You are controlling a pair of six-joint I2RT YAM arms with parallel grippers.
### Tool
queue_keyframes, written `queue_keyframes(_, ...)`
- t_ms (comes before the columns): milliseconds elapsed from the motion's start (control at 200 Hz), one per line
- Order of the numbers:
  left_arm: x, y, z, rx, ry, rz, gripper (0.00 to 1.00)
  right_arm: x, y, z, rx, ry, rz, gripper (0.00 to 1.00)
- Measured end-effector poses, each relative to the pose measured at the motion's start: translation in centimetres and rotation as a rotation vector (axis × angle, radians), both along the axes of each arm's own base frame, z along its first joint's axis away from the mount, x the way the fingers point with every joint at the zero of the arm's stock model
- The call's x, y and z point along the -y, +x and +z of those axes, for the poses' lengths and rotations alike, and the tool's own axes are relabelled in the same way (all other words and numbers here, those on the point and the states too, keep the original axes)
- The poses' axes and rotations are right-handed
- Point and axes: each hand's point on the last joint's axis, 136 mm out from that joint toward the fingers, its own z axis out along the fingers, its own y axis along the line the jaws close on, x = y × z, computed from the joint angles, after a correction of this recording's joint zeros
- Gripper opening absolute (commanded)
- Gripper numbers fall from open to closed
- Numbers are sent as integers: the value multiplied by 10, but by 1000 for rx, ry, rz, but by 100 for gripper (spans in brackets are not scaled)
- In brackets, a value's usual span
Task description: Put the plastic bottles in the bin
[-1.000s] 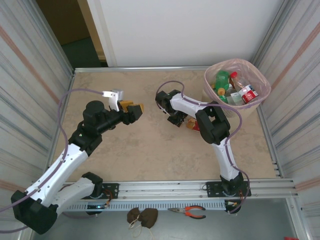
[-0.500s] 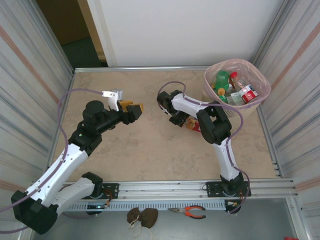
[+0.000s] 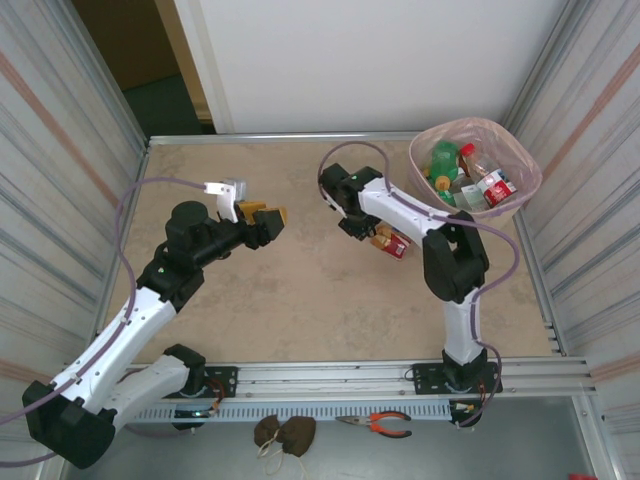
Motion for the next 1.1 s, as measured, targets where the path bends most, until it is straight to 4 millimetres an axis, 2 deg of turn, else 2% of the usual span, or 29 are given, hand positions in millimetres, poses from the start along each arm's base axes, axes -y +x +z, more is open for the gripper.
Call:
queue_keyframes(296,1,0,0,0,-4,-3,72,-16,-15,82,98,293,-48,29)
queue_keyframes(606,2,-2,-4,-9,-6,-17,72,-9,-32,197,231,749,-127,29)
queue_keyframes(736,3,-2,-3,-10,-10,-20,72,4,-38,243,298,928,-164,27)
queue_keyframes(877,4,-1,-4,-16,-14,-23,72,28,-42,294,399,1113,-207,26)
queue_keyframes(1097,7,0,-5,-19,-20,-33,71,75,-49,352,565,1317,-291,26)
